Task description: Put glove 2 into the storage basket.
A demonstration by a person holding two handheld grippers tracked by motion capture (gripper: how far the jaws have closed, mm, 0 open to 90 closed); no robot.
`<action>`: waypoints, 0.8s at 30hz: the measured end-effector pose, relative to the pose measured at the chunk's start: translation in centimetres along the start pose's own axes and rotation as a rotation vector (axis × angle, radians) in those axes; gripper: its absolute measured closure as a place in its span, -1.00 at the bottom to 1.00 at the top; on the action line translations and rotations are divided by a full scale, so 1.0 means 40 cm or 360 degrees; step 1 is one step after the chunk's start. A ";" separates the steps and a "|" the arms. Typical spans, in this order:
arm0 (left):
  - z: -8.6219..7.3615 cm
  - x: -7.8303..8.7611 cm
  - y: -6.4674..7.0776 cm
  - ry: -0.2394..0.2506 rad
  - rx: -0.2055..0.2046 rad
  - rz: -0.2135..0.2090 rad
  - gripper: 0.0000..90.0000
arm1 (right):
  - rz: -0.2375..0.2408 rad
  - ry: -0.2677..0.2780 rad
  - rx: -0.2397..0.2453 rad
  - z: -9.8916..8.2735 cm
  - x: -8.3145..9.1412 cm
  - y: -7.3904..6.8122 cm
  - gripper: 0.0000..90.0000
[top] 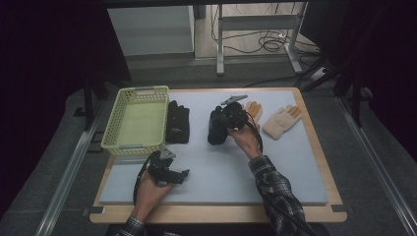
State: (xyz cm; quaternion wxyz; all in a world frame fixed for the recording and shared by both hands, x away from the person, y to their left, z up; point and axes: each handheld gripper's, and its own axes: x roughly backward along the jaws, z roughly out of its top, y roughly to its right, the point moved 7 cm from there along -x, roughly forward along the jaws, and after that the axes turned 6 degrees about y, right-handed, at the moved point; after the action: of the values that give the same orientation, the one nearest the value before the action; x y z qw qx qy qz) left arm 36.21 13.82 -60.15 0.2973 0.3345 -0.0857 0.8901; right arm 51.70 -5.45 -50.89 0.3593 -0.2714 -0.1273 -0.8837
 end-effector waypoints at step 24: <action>0.001 -0.001 0.001 0.0009 0.0008 0.0003 -0.94 | 0.0168 0.0010 -0.0014 -0.136 0.189 -0.196 0.87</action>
State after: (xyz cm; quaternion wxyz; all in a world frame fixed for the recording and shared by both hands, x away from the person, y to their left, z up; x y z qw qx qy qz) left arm 36.23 13.76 -60.14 0.2959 0.3326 -0.0828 0.8916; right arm 39.57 -6.44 -51.29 0.4047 -0.2765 -0.1076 -0.8650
